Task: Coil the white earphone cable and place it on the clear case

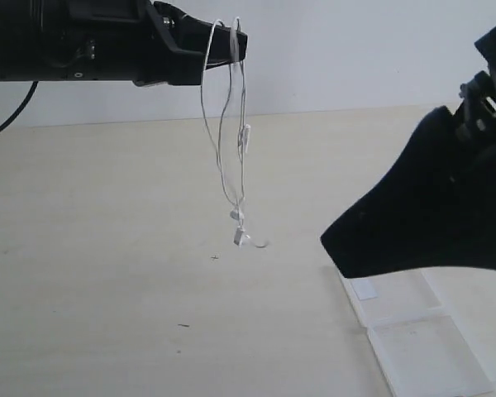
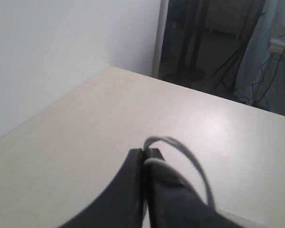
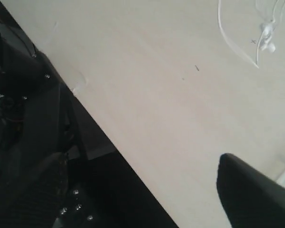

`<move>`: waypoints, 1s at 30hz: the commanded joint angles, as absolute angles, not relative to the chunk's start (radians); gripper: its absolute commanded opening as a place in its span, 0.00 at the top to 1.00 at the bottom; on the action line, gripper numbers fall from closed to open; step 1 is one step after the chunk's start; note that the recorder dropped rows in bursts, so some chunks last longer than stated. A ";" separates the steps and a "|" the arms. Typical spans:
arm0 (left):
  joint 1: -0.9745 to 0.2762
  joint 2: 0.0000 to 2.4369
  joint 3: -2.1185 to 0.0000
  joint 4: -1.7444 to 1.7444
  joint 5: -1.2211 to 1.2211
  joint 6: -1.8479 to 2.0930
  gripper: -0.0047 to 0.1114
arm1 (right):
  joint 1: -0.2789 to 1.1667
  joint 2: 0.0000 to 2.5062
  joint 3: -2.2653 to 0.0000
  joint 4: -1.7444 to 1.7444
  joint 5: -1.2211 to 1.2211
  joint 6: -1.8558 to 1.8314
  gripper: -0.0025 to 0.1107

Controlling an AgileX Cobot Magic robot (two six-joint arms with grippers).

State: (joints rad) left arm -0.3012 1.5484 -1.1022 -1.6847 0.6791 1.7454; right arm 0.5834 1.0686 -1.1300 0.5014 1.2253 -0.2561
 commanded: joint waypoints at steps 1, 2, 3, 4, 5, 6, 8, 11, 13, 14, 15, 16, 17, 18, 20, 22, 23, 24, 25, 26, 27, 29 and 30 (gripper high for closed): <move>-0.298 1.540 -1.108 -1.667 0.656 1.724 0.96 | 0.583 1.059 -1.143 0.423 1.221 -0.145 0.26; -0.298 1.539 -1.108 -1.667 0.656 1.724 0.96 | 0.583 1.059 -1.145 0.370 1.221 -0.119 0.29; -0.298 1.537 -1.108 -1.667 0.656 1.724 0.96 | 0.583 1.059 -1.146 0.319 1.221 -0.098 0.33; -0.298 1.533 -1.108 -1.667 0.659 1.722 0.96 | 0.583 1.059 -1.146 0.278 1.221 -0.091 0.36; -0.298 1.529 -1.108 -1.662 0.659 1.720 0.96 | 0.583 1.059 -1.146 0.230 1.221 -0.084 0.39; -0.298 1.524 -1.108 -1.660 0.659 1.718 0.96 | 0.583 1.061 -1.146 0.196 1.221 -0.073 0.40; -0.298 1.506 -1.108 -1.651 0.662 1.713 0.96 | 0.583 1.071 -1.146 0.171 1.168 -0.060 0.38; -0.298 1.464 -1.108 -1.612 0.655 1.702 0.96 | 0.583 1.087 -1.144 0.169 1.088 -0.060 0.33; -0.298 1.428 -1.108 -1.582 0.648 1.674 0.96 | 0.583 1.104 -1.142 0.188 1.045 -0.060 0.32; -0.298 1.412 -1.108 -1.575 0.645 1.663 0.96 | 0.583 1.111 -1.142 0.203 1.027 -0.068 0.32; -0.298 1.401 -1.108 -1.567 0.645 1.659 0.96 | 0.583 1.123 -1.140 0.226 1.004 -0.091 0.32; -0.298 1.388 -1.108 -1.553 0.642 1.659 0.96 | 0.583 1.134 -1.135 0.257 0.981 -0.125 0.32; -0.298 1.375 -1.108 -1.543 0.628 1.658 0.96 | 0.583 1.144 -1.130 0.291 0.958 -0.161 0.32; -0.298 1.367 -1.108 -1.534 0.610 1.644 0.96 | 0.583 1.155 -1.124 0.338 0.932 -0.214 0.32; -0.298 1.349 -1.108 -1.502 0.563 1.611 0.96 | 0.583 1.171 -1.109 0.420 0.873 -0.325 0.32; -0.298 1.338 -1.108 -1.498 0.548 1.606 0.96 | 0.583 1.186 -1.094 0.501 0.796 -0.448 0.32; -0.298 1.334 -1.108 -1.498 0.543 1.603 0.96 | 0.583 1.193 -1.089 0.537 0.764 -0.498 0.32; -0.298 1.331 -1.108 -1.498 0.541 1.600 0.96 | 0.583 1.202 -1.084 0.569 0.728 -0.539 0.32; -0.298 1.329 -1.108 -1.498 0.538 1.594 0.96 | 0.583 1.210 -1.083 0.599 0.698 -0.573 0.32; -0.298 1.328 -1.108 -1.498 0.534 1.592 0.96 | 0.583 1.218 -1.083 0.625 0.679 -0.601 0.32; -0.298 1.328 -1.108 -1.498 0.530 1.592 0.96 | 0.583 1.228 -1.083 0.661 0.663 -0.639 0.32; -0.298 1.328 -1.108 -1.498 0.513 1.592 0.96 | 0.583 1.247 -1.083 0.737 0.640 -0.716 0.32; -0.298 1.328 -1.108 -1.505 0.508 1.592 0.96 | 0.583 1.259 -1.083 0.782 0.631 -0.760 0.32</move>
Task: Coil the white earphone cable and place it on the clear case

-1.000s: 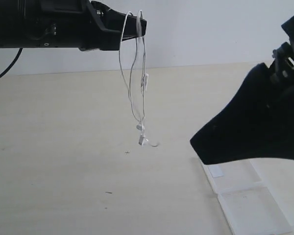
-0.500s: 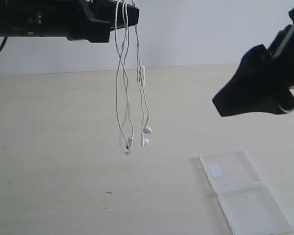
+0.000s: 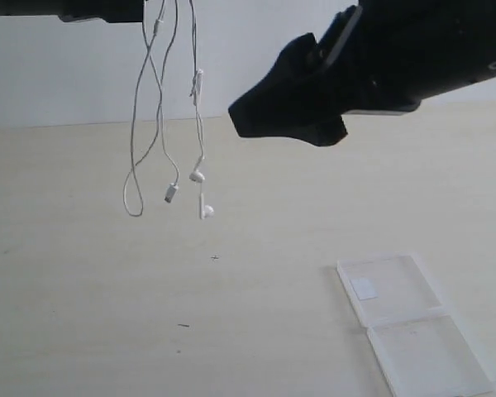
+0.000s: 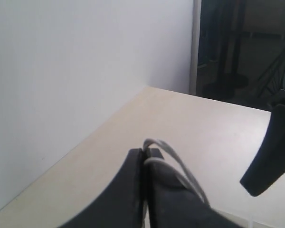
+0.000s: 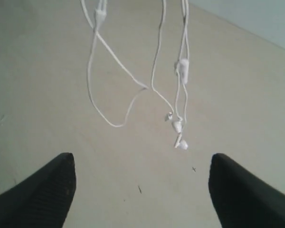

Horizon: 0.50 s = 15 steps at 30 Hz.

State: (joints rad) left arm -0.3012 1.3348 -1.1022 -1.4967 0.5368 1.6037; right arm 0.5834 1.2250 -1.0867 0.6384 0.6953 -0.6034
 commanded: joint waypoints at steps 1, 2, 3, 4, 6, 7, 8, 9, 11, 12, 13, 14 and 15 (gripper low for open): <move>-0.298 1.328 -1.108 -1.505 0.504 1.592 0.96 | 0.583 1.273 -1.083 0.824 0.625 -0.806 0.32; -0.298 1.328 -1.108 -1.505 0.494 1.592 0.96 | 0.583 1.285 -1.083 0.862 0.623 -0.852 0.32; -0.298 1.328 -1.108 -1.505 0.487 1.592 0.96 | 0.583 1.300 -1.083 0.887 0.619 -0.891 0.32; -0.298 1.328 -1.108 -1.505 0.479 1.592 0.96 | 0.583 1.315 -1.083 0.908 0.611 -0.924 0.32; -0.298 1.328 -1.108 -1.505 0.444 1.590 0.96 | 0.583 1.342 -1.083 0.933 0.607 -0.955 0.32; -0.298 1.328 -1.108 -1.505 0.419 1.590 0.96 | 0.583 1.354 -1.083 0.947 0.603 -0.960 0.32; -0.298 1.328 -1.108 -1.505 0.394 1.590 0.96 | 0.583 1.367 -1.083 0.958 0.603 -0.960 0.32; -0.298 1.328 -1.108 -1.505 0.374 1.590 0.96 | 0.583 1.379 -1.083 0.973 0.603 -0.965 0.32; -0.298 1.328 -1.108 -1.508 0.352 1.590 0.96 | 0.583 1.397 -1.083 0.999 0.596 -0.970 0.32; -0.298 1.328 -1.108 -1.508 0.348 1.590 0.96 | 0.583 1.401 -1.083 1.004 0.596 -0.973 0.31; -0.298 1.328 -1.108 -1.508 0.348 1.590 0.96 | 0.583 1.406 -1.083 1.011 0.591 -0.987 0.30; -0.298 1.328 -1.108 -1.508 0.348 1.590 0.96 | 0.583 1.410 -1.083 1.019 0.583 -0.995 0.28; -0.298 1.328 -1.108 -1.508 0.348 1.590 0.96 | 0.583 1.410 -1.083 1.019 0.567 -0.994 0.25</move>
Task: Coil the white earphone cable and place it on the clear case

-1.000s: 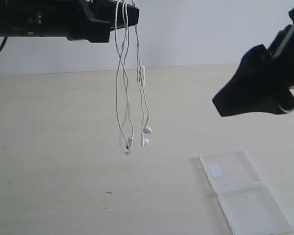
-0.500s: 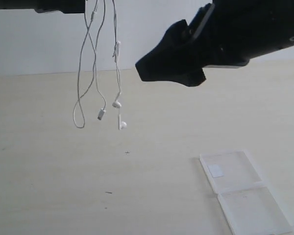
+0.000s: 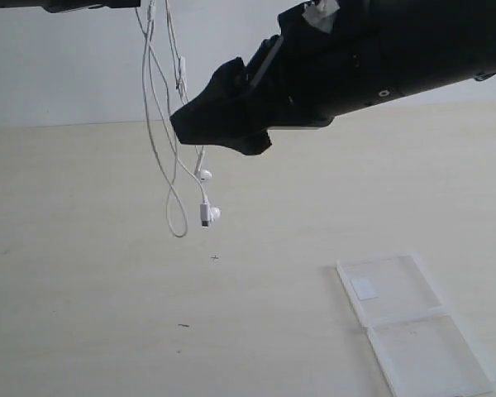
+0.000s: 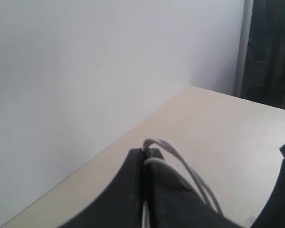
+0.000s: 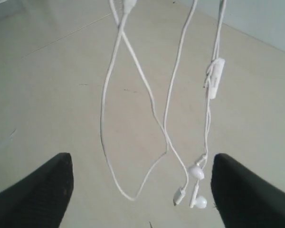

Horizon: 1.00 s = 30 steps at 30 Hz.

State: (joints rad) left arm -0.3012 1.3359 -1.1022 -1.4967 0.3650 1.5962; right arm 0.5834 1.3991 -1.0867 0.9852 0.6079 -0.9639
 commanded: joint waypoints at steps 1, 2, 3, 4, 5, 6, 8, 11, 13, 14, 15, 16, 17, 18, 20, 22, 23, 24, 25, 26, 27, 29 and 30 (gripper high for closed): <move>-0.298 1.328 -1.108 -1.508 0.348 1.590 0.96 | 0.583 1.412 -1.083 1.019 0.553 -0.994 0.22; -0.298 1.328 -1.108 -1.508 0.348 1.590 0.96 | 0.583 1.412 -1.083 1.024 0.539 -0.994 0.20; -0.298 1.328 -1.108 -1.508 0.346 1.590 0.96 | 0.583 1.412 -1.083 1.033 0.524 -0.994 0.18; -0.298 1.328 -1.108 -1.508 0.338 1.590 0.96 | 0.583 1.412 -1.083 1.040 0.519 -0.994 0.18; -0.298 1.328 -1.108 -1.508 0.331 1.590 0.96 | 0.583 1.412 -1.083 1.049 0.519 -0.994 0.18; -0.298 1.328 -1.108 -1.508 0.327 1.590 0.96 | 0.583 1.412 -1.083 1.062 0.517 -0.994 0.18; -0.298 1.332 -1.108 -1.508 0.325 1.590 0.96 | 0.583 1.412 -1.083 1.078 0.517 -0.994 0.18; -0.298 1.339 -1.108 -1.510 0.325 1.590 0.96 | 0.583 1.414 -1.083 1.085 0.505 -0.994 0.18; -0.298 1.339 -1.108 -1.520 0.325 1.590 0.96 | 0.583 1.422 -1.083 1.098 0.498 -0.994 0.18; -0.298 1.339 -1.108 -1.530 0.317 1.590 0.96 | 0.583 1.431 -1.083 1.101 0.498 -0.996 0.18; -0.298 1.339 -1.108 -1.535 0.307 1.592 0.96 | 0.583 1.440 -1.085 1.103 0.498 -0.998 0.18; -0.298 1.339 -1.108 -1.535 0.295 1.592 0.96 | 0.583 1.447 -1.085 1.113 0.500 -1.000 0.18; -0.298 1.339 -1.108 -1.535 0.292 1.592 0.96 | 0.583 1.457 -1.085 1.133 0.503 -1.005 0.18; -0.298 1.339 -1.108 -1.535 0.292 1.592 0.96 | 0.583 1.466 -1.085 1.157 0.505 -1.016 0.18; -0.298 1.339 -1.108 -1.535 0.292 1.592 0.96 | 0.583 1.479 -1.085 1.210 0.512 -1.061 0.18; -0.298 1.339 -1.108 -1.535 0.290 1.592 0.96 | 0.583 1.487 -1.085 1.270 0.523 -1.120 0.18; -0.298 1.342 -1.108 -1.535 0.283 1.592 0.96 | 0.583 1.487 -1.085 1.294 0.525 -1.140 0.18; -0.298 1.343 -1.108 -1.535 0.281 1.592 0.96 | 0.583 1.487 -1.085 1.319 0.525 -1.164 0.18; -0.298 1.345 -1.108 -1.535 0.281 1.592 0.96 | 0.583 1.487 -1.085 1.339 0.525 -1.182 0.18; -0.298 1.350 -1.108 -1.535 0.281 1.592 0.96 | 0.583 1.487 -1.085 1.350 0.525 -1.191 0.18; -0.298 1.353 -1.108 -1.535 0.281 1.592 0.96 | 0.583 1.487 -1.085 1.359 0.525 -1.203 0.18; -0.298 1.360 -1.108 -1.540 0.283 1.592 0.96 | 0.583 1.490 -1.085 1.363 0.525 -1.209 0.18; -0.298 1.362 -1.108 -1.545 0.283 1.592 0.96 | 0.583 1.492 -1.085 1.363 0.525 -1.209 0.18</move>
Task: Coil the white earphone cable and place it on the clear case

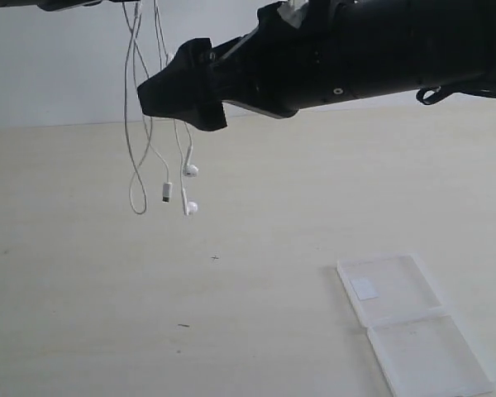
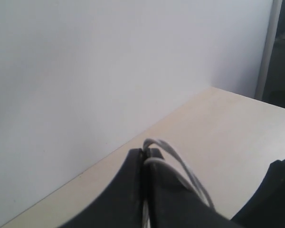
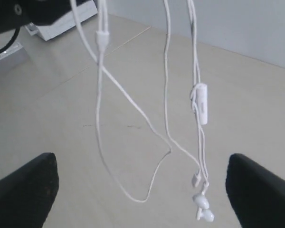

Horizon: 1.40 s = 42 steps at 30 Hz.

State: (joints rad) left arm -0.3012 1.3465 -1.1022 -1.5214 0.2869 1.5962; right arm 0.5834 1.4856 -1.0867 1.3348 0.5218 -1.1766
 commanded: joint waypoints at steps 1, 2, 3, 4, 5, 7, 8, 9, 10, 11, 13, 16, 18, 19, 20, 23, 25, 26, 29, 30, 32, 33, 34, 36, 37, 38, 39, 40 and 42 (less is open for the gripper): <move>-0.298 1.368 -1.108 -1.548 0.284 1.592 0.96 | 0.583 1.494 -1.085 1.363 0.525 -1.211 0.18; -0.298 1.369 -1.108 -1.551 0.291 1.592 0.96 | 0.583 1.497 -1.087 1.366 0.525 -1.210 0.18; -0.298 1.372 -1.108 -1.553 0.299 1.592 0.96 | 0.583 1.500 -1.087 1.375 0.525 -1.213 0.18; -0.298 1.374 -1.108 -1.556 0.308 1.592 0.96 | 0.583 1.502 -1.088 1.386 0.525 -1.228 0.18; -0.298 1.374 -1.108 -1.558 0.310 1.592 0.96 | 0.583 1.507 -1.089 1.390 0.525 -1.236 0.18; -0.300 1.374 -1.108 -1.561 0.310 1.592 0.96 | 0.583 1.517 -1.102 1.393 0.525 -1.236 0.18; -0.300 1.374 -1.108 -1.568 0.310 1.592 0.96 | 0.583 1.523 -1.107 1.393 0.525 -1.236 0.18; -0.300 1.374 -1.108 -1.576 0.310 1.592 0.96 | 0.583 1.527 -1.116 1.395 0.525 -1.236 0.18; -0.300 1.374 -1.108 -1.576 0.312 1.592 0.96 | 0.583 1.532 -1.122 1.397 0.525 -1.236 0.18; -0.300 1.374 -1.108 -1.578 0.318 1.592 0.96 | 0.583 1.541 -1.127 1.400 0.525 -1.236 0.18; -0.300 1.374 -1.108 -1.587 0.335 1.592 0.96 | 0.583 1.556 -1.135 1.400 0.525 -1.236 0.18; -0.300 1.374 -1.108 -1.588 0.347 1.592 0.96 | 0.583 1.575 -1.135 1.413 0.521 -1.239 0.18; -0.300 1.374 -1.108 -1.595 0.361 1.592 0.96 | 0.583 1.584 -1.135 1.419 0.505 -1.251 0.18; -0.300 1.374 -1.108 -1.605 0.377 1.592 0.96 | 0.583 1.586 -1.135 1.432 0.494 -1.268 0.18; -0.300 1.374 -1.108 -1.610 0.393 1.592 0.96 | 0.583 1.589 -1.135 1.443 0.485 -1.286 0.18; -0.305 1.374 -1.108 -1.616 0.412 1.592 0.96 | 0.583 1.591 -1.135 1.471 0.462 -1.321 0.18; -0.311 1.374 -1.108 -1.618 0.412 1.592 0.96 | 0.583 1.591 -1.135 1.471 0.442 -1.323 0.18; -0.311 1.374 -1.108 -1.618 0.414 1.592 0.96 | 0.583 1.594 -1.135 1.471 0.435 -1.323 0.18; -0.324 1.374 -1.108 -1.618 0.424 1.592 0.96 | 0.583 1.597 -1.135 1.471 0.414 -1.327 0.18; -0.328 1.374 -1.108 -1.621 0.424 1.594 0.96 | 0.583 1.602 -1.135 1.471 0.413 -1.327 0.18; -0.330 1.374 -1.108 -1.632 0.424 1.602 0.96 | 0.583 1.608 -1.135 1.484 0.413 -1.344 0.18; -0.330 1.374 -1.108 -1.640 0.428 1.616 0.96 | 0.583 1.612 -1.135 1.484 0.413 -1.344 0.18; -0.330 1.374 -1.108 -1.645 0.434 1.619 0.96 | 0.583 1.616 -1.135 1.485 0.413 -1.344 0.18; -0.330 1.372 -1.108 -1.652 0.439 1.619 0.96 | 0.583 1.624 -1.135 1.490 0.413 -1.344 0.18; -0.330 1.372 -1.108 -1.652 0.439 1.621 0.96 | 0.583 1.630 -1.135 1.490 0.413 -1.344 0.18; -0.330 1.372 -1.108 -1.652 0.440 1.621 0.96 | 0.583 1.631 -1.135 1.490 0.413 -1.344 0.18; -0.330 1.372 -1.108 -1.652 0.440 1.621 0.96 | 0.583 1.633 -1.135 1.490 0.413 -1.344 0.18; -0.330 1.370 -1.110 -1.652 0.441 1.623 0.96 | 0.583 1.636 -1.135 1.490 0.413 -1.349 0.18; -0.330 1.370 -1.114 -1.652 0.442 1.623 0.96 | 0.583 1.638 -1.135 1.490 0.413 -1.365 0.18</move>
State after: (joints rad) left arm -0.3248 1.3740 -1.1022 -1.6387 0.4342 1.6159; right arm 0.5834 1.6344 -1.1285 1.4847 0.4164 -1.3420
